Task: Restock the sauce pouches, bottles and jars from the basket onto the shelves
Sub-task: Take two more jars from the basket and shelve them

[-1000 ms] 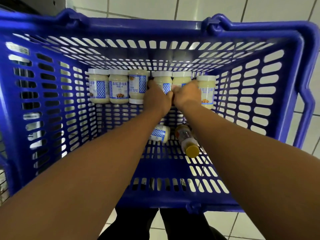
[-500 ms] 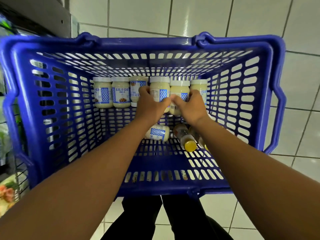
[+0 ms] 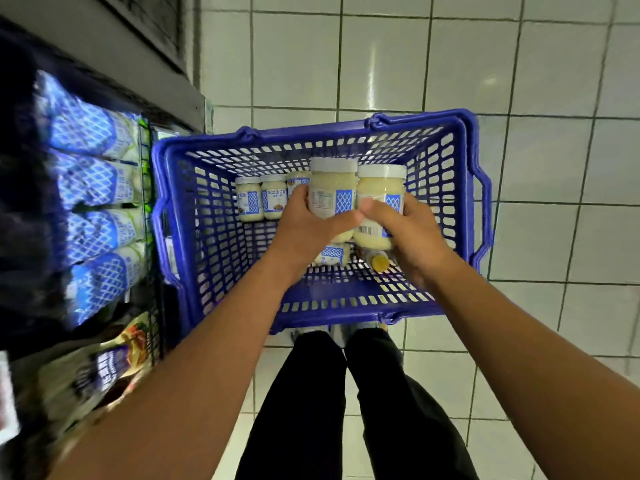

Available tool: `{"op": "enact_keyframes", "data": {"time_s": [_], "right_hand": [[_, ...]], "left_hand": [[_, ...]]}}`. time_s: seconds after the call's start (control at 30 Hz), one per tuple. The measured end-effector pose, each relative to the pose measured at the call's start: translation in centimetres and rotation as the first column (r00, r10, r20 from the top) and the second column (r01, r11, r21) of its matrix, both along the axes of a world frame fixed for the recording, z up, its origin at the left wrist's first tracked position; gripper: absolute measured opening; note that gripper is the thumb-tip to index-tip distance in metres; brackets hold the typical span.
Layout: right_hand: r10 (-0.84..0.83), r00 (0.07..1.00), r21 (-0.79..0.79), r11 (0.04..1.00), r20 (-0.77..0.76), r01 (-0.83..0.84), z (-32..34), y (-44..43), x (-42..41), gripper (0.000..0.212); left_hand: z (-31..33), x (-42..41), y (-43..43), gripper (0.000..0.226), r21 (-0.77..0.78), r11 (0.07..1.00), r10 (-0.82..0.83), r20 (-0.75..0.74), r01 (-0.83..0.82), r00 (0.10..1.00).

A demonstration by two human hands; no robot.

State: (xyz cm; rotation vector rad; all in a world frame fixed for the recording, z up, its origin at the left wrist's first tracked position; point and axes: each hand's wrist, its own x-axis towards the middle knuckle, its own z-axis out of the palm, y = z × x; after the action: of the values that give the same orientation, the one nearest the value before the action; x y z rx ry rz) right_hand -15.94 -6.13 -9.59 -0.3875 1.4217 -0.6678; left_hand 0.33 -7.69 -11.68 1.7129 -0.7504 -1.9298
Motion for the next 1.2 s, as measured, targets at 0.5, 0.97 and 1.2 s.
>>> {"op": "enact_keyframes", "data": {"time_s": [0.5, 0.97, 1.2], "right_hand": [[0.007, 0.991, -0.170, 0.985, 0.131, 0.016, 28.3, 2.8, -2.6, 0.052], [0.022, 0.992, -0.418, 0.908, 0.128, 0.034, 47.8, 1.4, -0.8, 0.033], [0.185, 0.980, -0.504, 0.855, 0.079, -0.121, 53.4, 1.6, 0.8, 0.043]], "left_hand": [[28.3, -1.2, 1.9, 0.070, -0.189, 0.981, 0.032, -0.086, -0.048, 0.996], [47.9, 0.1, 0.6, 0.071, -0.388, 0.915, 0.089, -0.069, -0.109, 0.994], [54.8, 1.6, 3.6, 0.068, -0.465, 0.850, 0.236, -0.083, -0.247, 0.968]]}}
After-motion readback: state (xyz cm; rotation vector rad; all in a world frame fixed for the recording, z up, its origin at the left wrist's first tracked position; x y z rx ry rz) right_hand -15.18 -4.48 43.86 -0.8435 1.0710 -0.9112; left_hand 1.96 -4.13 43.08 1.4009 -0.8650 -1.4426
